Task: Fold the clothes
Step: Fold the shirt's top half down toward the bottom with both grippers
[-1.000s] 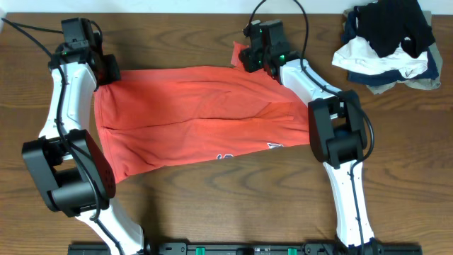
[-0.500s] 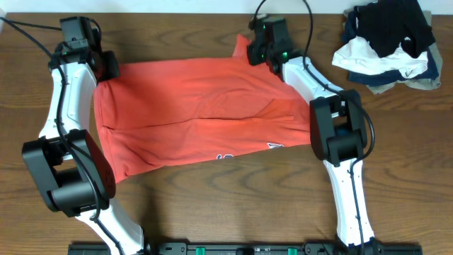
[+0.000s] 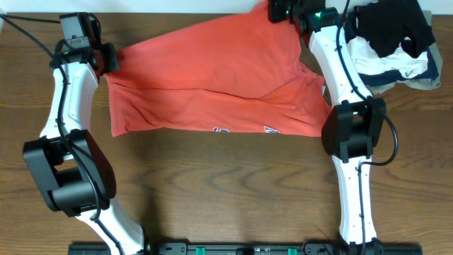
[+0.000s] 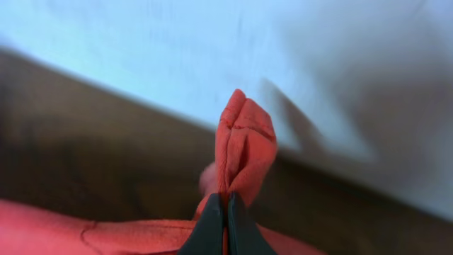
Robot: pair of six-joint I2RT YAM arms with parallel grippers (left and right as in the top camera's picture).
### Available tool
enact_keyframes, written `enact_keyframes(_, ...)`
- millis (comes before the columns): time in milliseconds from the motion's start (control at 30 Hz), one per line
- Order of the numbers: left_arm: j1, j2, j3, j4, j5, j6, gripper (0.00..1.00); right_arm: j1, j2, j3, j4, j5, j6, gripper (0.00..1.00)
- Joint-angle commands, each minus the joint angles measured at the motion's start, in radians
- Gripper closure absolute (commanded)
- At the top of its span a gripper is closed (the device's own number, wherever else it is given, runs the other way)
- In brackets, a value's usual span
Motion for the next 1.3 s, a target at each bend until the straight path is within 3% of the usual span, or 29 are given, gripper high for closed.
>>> enact_keyframes(0, 0.008, 0.005, 0.006, -0.01, -0.016, 0.007, 0.94, -0.008, -0.016, 0.023, -0.084, -0.002, -0.055, 0.99)
enact_keyframes(400, 0.012, 0.006, 0.005, -0.105, -0.02, 0.079, 0.94, -0.077, -0.217, 0.054, -0.746, 0.071, -0.031, 0.99)
enact_keyframes(600, 0.031, 0.009, -0.016, -0.121, -0.02, 0.079, 0.94, -0.088, -0.228, 0.029, -1.027, 0.195, 0.017, 0.99)
enact_keyframes(800, 0.043, 0.024, -0.043, -0.122, -0.019, 0.087, 0.94, -0.087, -0.228, -0.057, -1.106, 0.221, 0.037, 0.99)
enact_keyframes(1133, 0.04, 0.106, -0.045, -0.153, -0.014, 0.089, 0.93, -0.087, -0.228, -0.293, -1.008, 0.219, 0.052, 0.99)
enact_keyframes(1167, 0.04, 0.11, -0.045, -0.156, -0.014, 0.089, 0.89, -0.087, -0.228, -0.294, -0.993, 0.206, 0.051, 0.99)
enact_keyframes(1267, 0.04, 0.112, -0.045, -0.166, -0.01, 0.089, 0.45, -0.084, -0.231, -0.294, -0.931, 0.121, 0.013, 0.97)
